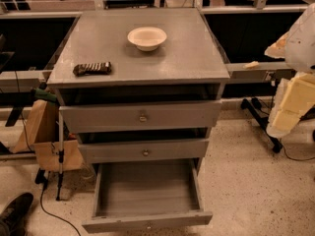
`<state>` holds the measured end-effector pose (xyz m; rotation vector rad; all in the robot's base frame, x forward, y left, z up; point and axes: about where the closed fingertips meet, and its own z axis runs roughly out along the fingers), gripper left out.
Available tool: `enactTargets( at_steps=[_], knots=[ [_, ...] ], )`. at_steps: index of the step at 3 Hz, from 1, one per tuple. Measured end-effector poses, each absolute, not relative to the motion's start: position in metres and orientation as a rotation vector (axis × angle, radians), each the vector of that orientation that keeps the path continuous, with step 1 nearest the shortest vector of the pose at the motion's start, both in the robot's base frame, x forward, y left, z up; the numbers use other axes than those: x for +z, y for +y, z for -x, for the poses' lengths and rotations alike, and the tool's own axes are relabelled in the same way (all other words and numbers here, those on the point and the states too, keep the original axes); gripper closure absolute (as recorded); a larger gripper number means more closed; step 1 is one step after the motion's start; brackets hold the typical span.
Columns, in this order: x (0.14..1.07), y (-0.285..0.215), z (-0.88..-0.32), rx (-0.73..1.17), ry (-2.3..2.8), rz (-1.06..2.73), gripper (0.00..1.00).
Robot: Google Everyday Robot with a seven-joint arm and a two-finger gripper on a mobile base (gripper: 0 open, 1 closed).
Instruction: Close bottom drawer
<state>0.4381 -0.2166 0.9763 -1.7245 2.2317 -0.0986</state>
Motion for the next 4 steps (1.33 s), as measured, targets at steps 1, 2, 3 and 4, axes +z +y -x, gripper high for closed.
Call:
enactTargets(
  at_steps=[1, 2, 3, 4],
  knots=[
    [0.976, -0.217, -0.438, -0.098, 2.232, 1.724, 0.00],
    [0.971, -0.214, -0.439, -0.071, 2.212, 1.717, 0.00],
    [0.935, -0.204, -0.436, 0.011, 2.181, 1.690, 0.00],
    [0.851, -0.185, -0.434, 0.182, 2.169, 1.650, 0.00]
  ],
)
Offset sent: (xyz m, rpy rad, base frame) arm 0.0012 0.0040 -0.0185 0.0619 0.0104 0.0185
